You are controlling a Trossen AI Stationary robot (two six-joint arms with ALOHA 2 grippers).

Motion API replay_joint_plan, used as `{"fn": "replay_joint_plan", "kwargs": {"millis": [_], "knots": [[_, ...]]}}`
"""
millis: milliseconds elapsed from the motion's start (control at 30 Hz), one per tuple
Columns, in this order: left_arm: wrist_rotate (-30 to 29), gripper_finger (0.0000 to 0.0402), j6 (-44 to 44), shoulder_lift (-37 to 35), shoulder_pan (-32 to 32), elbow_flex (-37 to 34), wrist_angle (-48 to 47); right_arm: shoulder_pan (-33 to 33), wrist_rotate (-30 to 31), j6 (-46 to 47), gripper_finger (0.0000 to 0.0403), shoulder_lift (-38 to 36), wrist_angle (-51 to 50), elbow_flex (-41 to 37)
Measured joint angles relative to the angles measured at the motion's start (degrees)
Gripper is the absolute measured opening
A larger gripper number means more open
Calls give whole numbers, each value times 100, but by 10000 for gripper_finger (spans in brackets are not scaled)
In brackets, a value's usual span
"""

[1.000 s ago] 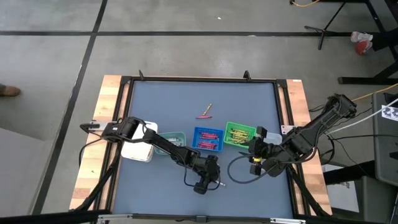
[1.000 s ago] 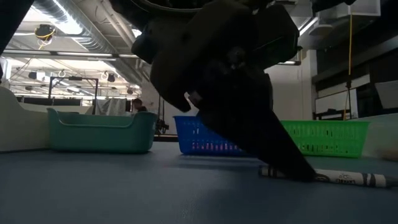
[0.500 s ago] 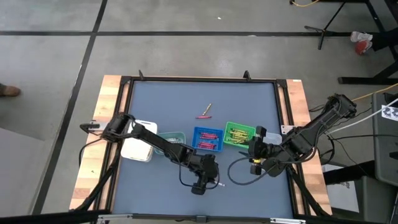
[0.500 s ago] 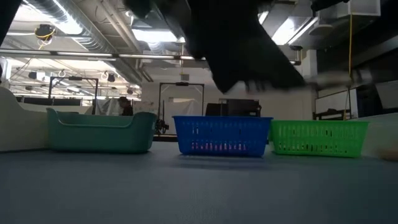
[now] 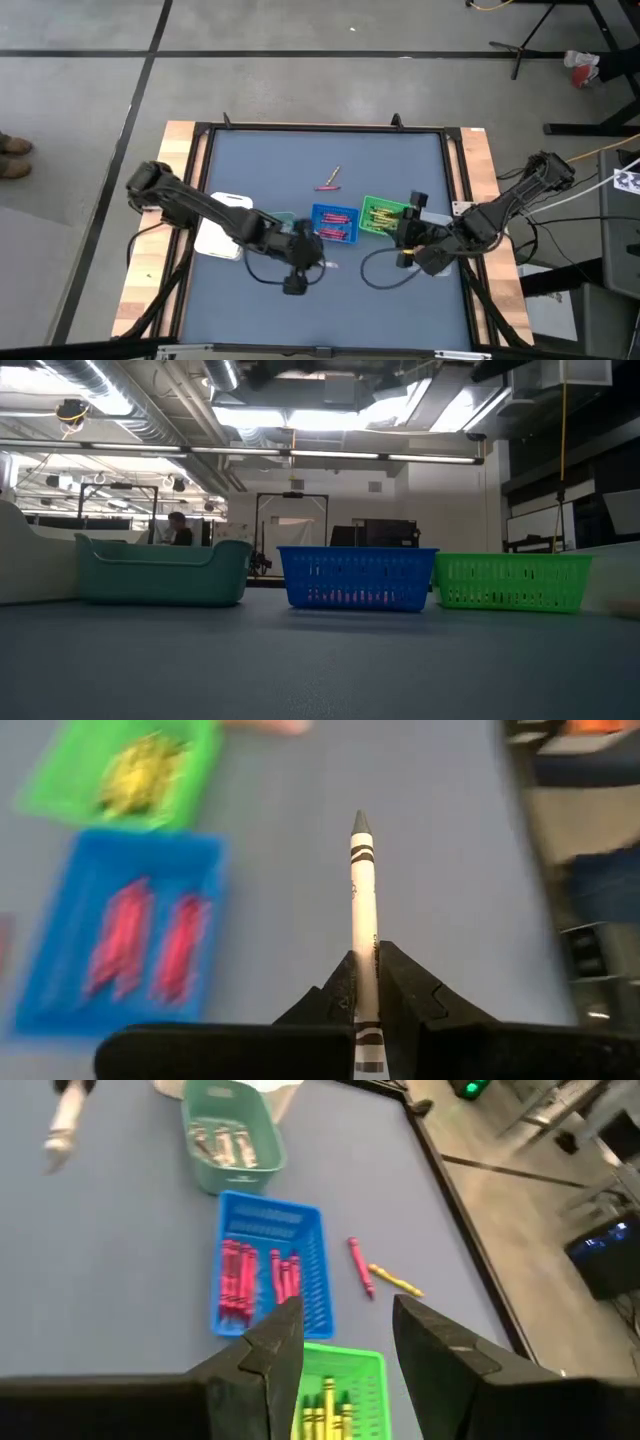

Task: Sort crayons
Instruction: Put the gray crayon into the light green bin

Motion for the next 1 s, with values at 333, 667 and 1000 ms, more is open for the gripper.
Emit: {"fn": "replay_joint_plan", "kwargs": {"millis": [333,667,1000], "knots": [[-1601,7,-1676,-559,-221,-5,-2649,-1339,-112,-1020,154,0,141,0],[-1870,7,-2410,-539,-242,-724,-3148,-2980,-1682,-2374,154,11,980,0],[-1920,7,-2714,-537,-192,-1592,-2841,-4159,-3147,-3797,154,623,1978,0]]}}
